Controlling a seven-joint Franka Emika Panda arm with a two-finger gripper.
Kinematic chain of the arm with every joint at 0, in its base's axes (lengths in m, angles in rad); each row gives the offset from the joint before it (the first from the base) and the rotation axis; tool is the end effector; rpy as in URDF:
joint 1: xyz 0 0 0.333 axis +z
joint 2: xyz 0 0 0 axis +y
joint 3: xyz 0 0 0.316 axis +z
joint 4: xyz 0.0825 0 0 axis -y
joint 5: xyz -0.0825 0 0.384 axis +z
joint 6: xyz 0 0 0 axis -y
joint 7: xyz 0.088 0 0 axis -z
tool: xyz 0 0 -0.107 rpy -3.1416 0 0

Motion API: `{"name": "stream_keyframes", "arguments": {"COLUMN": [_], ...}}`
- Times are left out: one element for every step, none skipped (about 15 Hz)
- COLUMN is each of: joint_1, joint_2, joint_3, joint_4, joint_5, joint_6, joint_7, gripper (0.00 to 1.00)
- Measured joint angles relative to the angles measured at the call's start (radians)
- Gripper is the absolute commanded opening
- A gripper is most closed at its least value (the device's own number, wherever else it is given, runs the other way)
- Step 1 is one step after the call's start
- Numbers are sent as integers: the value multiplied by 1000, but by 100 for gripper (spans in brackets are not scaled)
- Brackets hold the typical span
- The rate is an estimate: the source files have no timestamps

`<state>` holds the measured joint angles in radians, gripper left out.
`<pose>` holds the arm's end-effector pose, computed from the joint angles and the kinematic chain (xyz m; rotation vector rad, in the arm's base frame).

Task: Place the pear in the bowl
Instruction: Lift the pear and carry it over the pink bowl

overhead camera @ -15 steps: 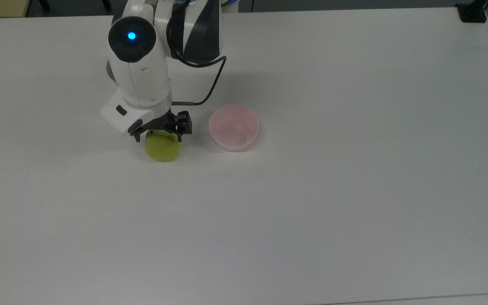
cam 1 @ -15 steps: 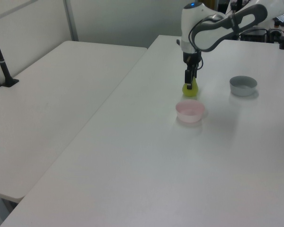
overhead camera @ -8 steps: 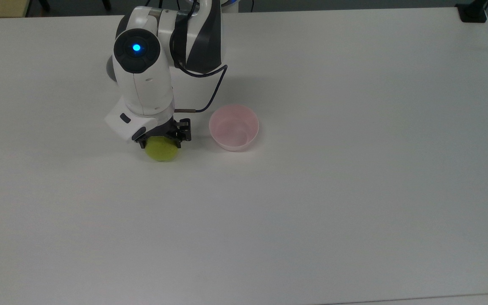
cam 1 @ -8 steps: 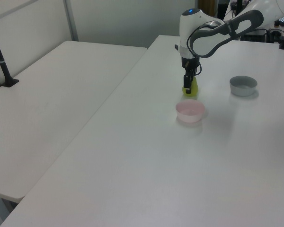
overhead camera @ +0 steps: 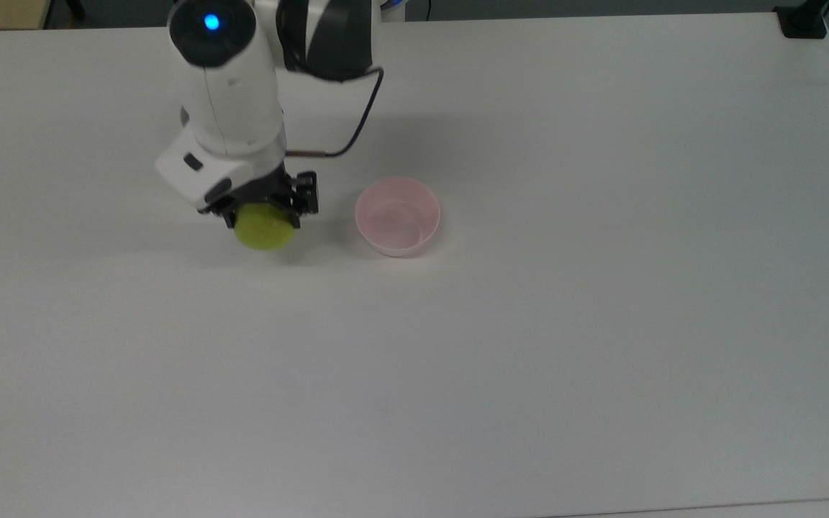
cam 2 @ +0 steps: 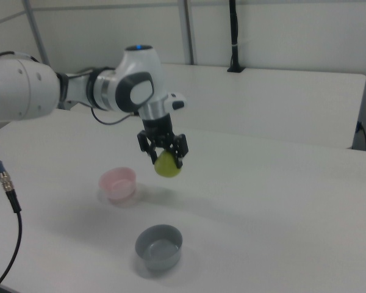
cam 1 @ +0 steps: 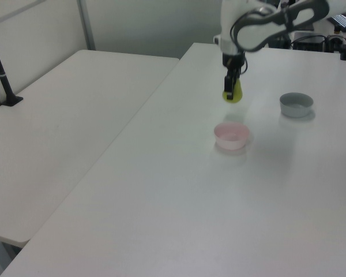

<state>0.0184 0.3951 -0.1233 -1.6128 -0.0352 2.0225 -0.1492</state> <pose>0.6670 -0.0627 0.4012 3.0591 0.1059 0.0110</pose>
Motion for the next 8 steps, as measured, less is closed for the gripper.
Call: {"name": "stream_keyframes", "arguments": {"joint_1": [-1, -2, -1, 2, 9, 24, 49, 84], "joint_2": [-31, -64, -95, -123, -143, -155, -161, -161], "joint_3": [0, 0, 0, 0, 1, 2, 4, 6], "joint_4": [11, 16, 18, 18, 17, 16, 13, 10], "joint_5": [0, 0, 0, 0, 0, 1, 1, 1], "joint_6": [-38, -70, -97, -126, -150, -167, -173, -173], "joint_7": [0, 0, 0, 1, 2, 10, 31, 67], "gripper": [36, 36, 36, 36, 36, 36, 36, 37]}}
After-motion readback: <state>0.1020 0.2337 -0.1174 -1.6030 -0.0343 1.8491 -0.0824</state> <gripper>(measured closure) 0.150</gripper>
